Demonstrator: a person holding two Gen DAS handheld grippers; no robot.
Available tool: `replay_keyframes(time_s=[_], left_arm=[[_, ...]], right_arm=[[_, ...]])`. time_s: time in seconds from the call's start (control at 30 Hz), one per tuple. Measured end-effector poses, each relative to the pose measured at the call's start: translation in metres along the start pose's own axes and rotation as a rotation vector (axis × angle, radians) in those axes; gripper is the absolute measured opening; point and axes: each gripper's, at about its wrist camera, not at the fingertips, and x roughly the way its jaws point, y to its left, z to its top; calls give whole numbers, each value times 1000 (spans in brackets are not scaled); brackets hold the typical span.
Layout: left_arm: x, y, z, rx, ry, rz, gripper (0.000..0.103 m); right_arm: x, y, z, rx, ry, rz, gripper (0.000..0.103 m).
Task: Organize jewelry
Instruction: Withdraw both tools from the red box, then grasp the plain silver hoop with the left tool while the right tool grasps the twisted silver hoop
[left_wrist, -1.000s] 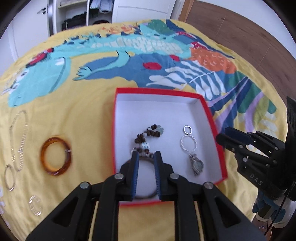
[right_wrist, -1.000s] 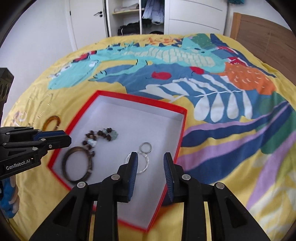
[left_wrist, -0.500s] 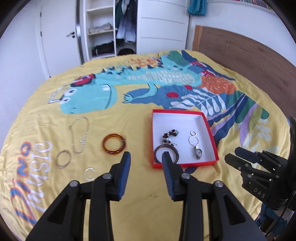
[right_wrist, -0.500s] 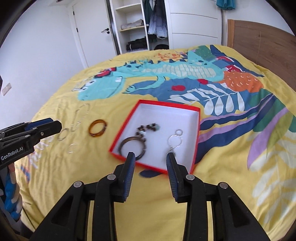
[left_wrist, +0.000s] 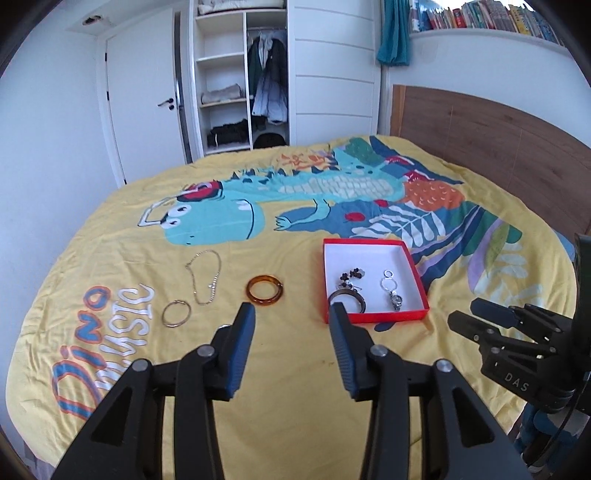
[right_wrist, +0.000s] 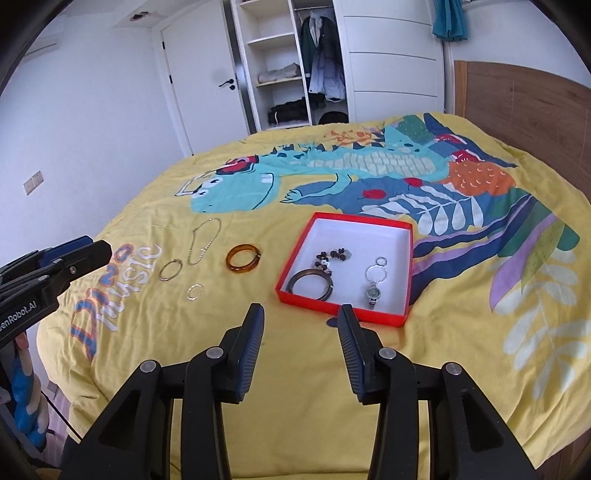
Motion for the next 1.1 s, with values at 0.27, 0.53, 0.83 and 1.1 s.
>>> replay_keyframes(time_s=[0.27,0.53,0.83,1.1], left_arm=[[-45,23,-17,-22,-60,12,40],[-67,58,-36,-69,-73,35,40],[-38,134,-78,-170,29,117,41],[12,199,-116,-283,146,178,41]], right_arm=[[-27,28,-10,-31,-33,-3,43],[-41,64,-17,-91,-39,11,45],[-15,92,-17,-129,0,51,48],[51,109,-22,-131,97,127,50]])
